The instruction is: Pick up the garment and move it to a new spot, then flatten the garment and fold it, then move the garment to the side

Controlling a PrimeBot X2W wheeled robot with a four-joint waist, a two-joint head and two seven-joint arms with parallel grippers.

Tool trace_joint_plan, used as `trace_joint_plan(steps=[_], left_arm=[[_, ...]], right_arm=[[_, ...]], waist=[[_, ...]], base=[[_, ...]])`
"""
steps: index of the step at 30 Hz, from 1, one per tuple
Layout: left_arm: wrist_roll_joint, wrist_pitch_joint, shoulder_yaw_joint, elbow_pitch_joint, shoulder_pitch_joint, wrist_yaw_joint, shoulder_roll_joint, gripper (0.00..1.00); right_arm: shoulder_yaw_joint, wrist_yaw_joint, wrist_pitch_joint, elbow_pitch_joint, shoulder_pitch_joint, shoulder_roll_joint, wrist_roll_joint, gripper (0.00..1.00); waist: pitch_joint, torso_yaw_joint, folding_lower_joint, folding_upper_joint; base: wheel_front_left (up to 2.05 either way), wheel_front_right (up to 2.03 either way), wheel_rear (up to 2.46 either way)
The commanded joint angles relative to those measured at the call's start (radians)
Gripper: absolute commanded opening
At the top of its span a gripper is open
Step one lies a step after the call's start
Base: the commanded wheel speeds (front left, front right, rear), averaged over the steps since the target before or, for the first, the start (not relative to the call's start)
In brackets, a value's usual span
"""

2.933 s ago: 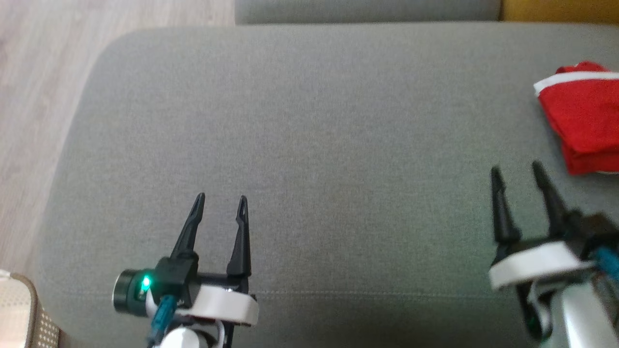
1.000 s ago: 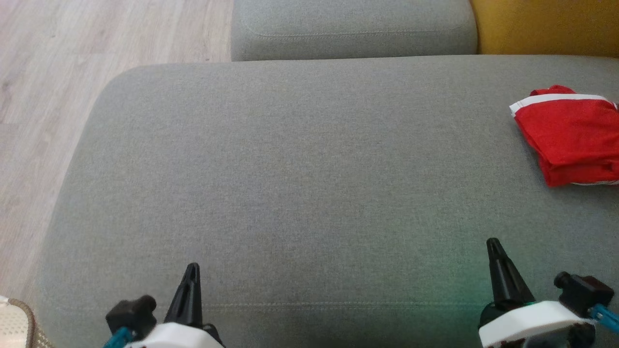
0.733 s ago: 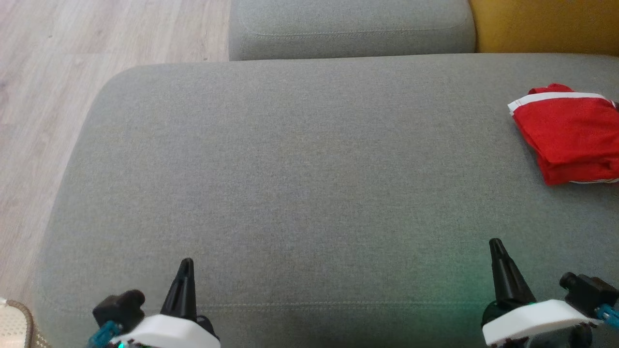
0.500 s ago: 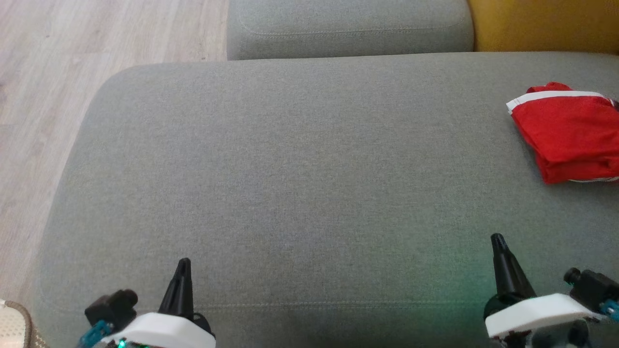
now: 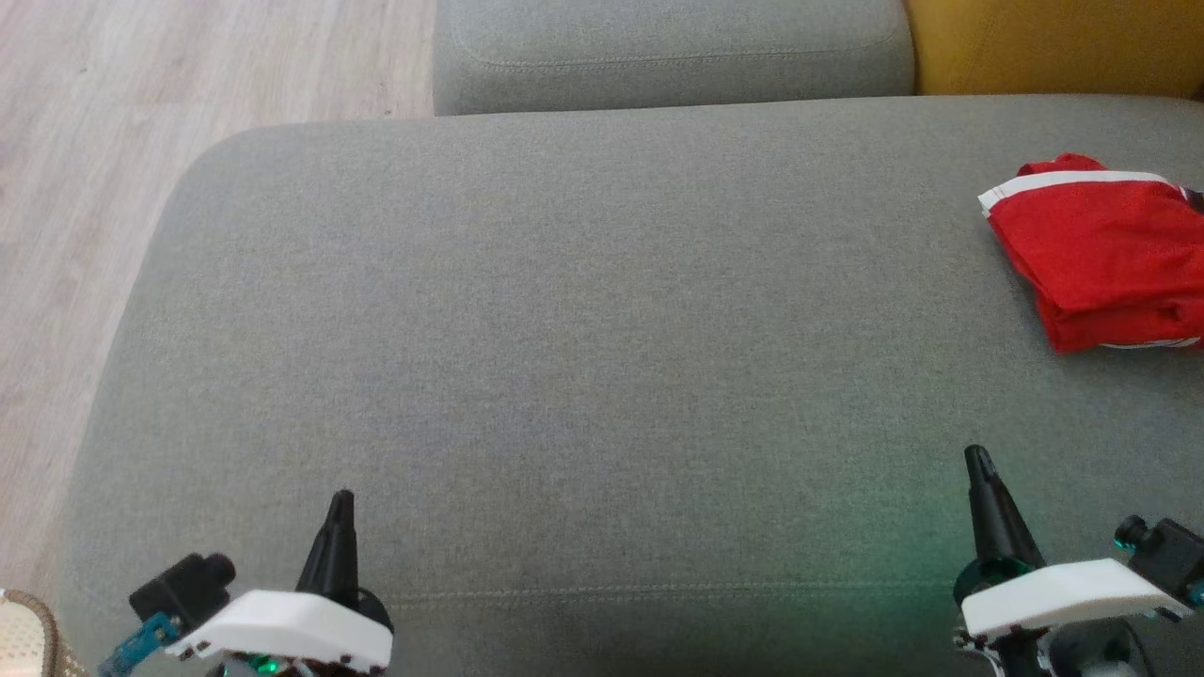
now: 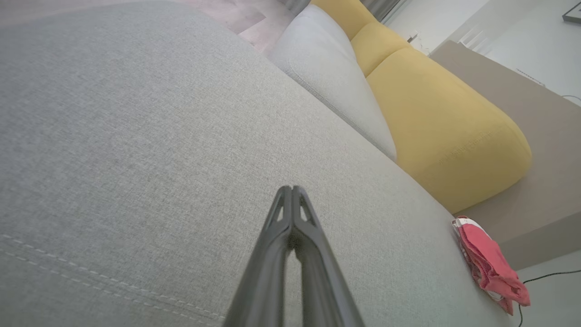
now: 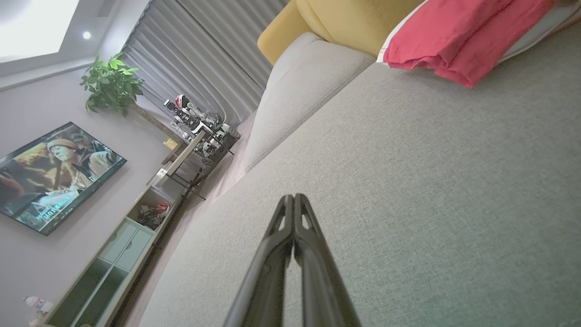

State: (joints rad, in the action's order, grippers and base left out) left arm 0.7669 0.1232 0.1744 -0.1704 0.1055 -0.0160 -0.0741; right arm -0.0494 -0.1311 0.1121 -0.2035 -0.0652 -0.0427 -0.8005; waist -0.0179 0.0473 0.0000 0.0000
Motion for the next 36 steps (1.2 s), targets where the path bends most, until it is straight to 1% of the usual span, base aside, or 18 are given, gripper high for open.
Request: trace_joint_plan(steps=[1,3,36], left_arm=[[0.032,-0.004,-0.034,0.023,-0.060,0.012,-0.012,0.00],[0.045,-0.006,-0.036,0.022,-0.062,0.014,-0.012,0.00],[0.471,-0.103,-0.139,-0.026,-0.137,0.082,-0.012,0.00]], right_arm=[[0.005,0.000,-0.008,0.027,0.051,-0.020,-0.033,0.00],[0.004,0.000,-0.011,0.026,0.053,-0.020,-0.045,0.00],[-0.017,0.000,-0.109,-0.008,0.113,-0.024,-0.444,0.00]], waist=[[0.000,-0.001,0.0000,0.0000],[0.001,-0.002,0.0000,0.0000],[0.011,-0.025,0.0000,0.0000]], base=[[0.00,0.00,0.00],[0.00,0.00,0.00],[0.00,0.00,0.00]])
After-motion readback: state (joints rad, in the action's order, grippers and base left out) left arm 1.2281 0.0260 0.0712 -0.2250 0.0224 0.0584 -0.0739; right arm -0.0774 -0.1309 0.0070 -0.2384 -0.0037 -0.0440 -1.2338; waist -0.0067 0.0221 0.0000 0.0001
